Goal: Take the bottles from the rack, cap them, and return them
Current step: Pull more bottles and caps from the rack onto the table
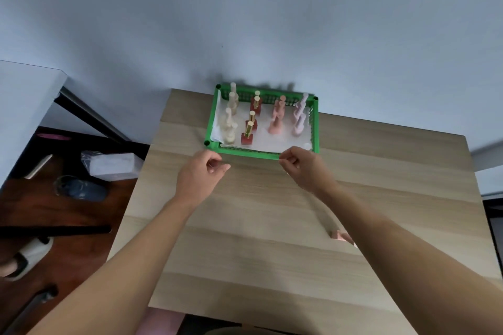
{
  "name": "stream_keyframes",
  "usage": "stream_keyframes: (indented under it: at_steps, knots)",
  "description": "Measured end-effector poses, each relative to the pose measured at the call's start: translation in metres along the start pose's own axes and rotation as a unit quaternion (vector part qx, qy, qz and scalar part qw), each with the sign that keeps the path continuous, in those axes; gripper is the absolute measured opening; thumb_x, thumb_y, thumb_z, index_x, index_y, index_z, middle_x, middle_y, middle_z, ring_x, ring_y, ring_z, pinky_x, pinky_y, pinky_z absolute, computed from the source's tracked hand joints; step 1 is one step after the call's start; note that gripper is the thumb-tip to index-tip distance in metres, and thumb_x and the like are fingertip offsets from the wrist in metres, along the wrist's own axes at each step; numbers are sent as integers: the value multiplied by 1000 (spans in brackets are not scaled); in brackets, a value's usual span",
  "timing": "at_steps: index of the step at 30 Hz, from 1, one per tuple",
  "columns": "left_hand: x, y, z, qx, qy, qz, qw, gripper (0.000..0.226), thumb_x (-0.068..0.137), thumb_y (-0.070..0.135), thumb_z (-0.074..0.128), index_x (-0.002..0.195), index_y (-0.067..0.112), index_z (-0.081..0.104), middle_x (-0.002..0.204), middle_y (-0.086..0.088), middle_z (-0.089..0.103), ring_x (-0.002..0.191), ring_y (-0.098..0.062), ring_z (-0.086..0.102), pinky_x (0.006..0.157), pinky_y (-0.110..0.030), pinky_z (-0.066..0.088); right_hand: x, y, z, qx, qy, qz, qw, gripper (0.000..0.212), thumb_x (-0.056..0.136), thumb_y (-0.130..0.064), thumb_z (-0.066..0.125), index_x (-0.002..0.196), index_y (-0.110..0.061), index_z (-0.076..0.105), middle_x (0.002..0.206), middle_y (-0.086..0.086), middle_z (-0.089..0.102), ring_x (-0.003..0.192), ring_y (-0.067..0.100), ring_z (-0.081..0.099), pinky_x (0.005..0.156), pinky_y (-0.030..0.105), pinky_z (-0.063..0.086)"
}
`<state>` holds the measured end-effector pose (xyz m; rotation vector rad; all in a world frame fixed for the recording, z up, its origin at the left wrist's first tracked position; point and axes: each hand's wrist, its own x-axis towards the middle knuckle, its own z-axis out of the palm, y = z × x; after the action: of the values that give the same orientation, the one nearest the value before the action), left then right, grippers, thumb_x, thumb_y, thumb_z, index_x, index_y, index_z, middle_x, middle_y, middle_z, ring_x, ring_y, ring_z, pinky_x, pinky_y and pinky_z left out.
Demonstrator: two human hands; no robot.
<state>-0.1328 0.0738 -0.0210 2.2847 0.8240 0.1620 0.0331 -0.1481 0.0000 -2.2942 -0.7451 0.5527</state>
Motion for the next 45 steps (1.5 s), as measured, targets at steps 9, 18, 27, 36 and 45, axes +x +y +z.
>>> stream_keyframes:
  at_steps: [9, 18, 27, 36, 45]
  knots:
    - [66, 6, -12, 61, -18, 66, 996, 49, 80, 55, 72, 119, 27, 61, 90, 11, 52, 75, -9, 55, 65, -28, 42, 50, -45, 33, 1, 2, 37, 999, 36, 91, -24, 69, 124, -13, 59, 112, 3, 67, 94, 18, 66, 88, 36, 56]
    - [98, 3, -2, 100, -59, 113, 987, 51, 78, 50, 76, 119, 21, 64, 99, 5, 55, 80, -15, 56, 67, -27, 41, 80, -54, 61, -43, -1, 72, 997, 41, 90, -31, 69, 124, -11, 57, 118, 8, 62, 96, 23, 65, 86, 43, 54]
    - [102, 6, 6, 124, -45, 118, 984, 42, 79, 42, 79, 113, 20, 70, 89, 8, 50, 72, -12, 51, 62, -27, 37, 82, -51, 76, -49, 16, 92, 994, 22, 90, -16, 66, 111, -9, 65, 109, 12, 65, 94, 30, 64, 84, 41, 53]
    - [93, 12, -4, 84, -30, 125, 988, 36, 79, 43, 78, 106, 20, 70, 89, 9, 51, 71, -13, 55, 54, -20, 31, 63, -51, 55, 1, 69, 78, 995, 14, 92, -18, 67, 105, -12, 66, 107, 6, 67, 90, 21, 67, 84, 38, 55]
    - [53, 24, -2, -14, -45, 175, 983, 26, 80, 34, 75, 98, 22, 60, 100, 8, 57, 85, -10, 60, 66, -30, 52, 15, -43, 25, 96, 114, 52, 987, 11, 92, -22, 68, 103, -20, 68, 108, -11, 74, 95, 2, 69, 81, 18, 52]
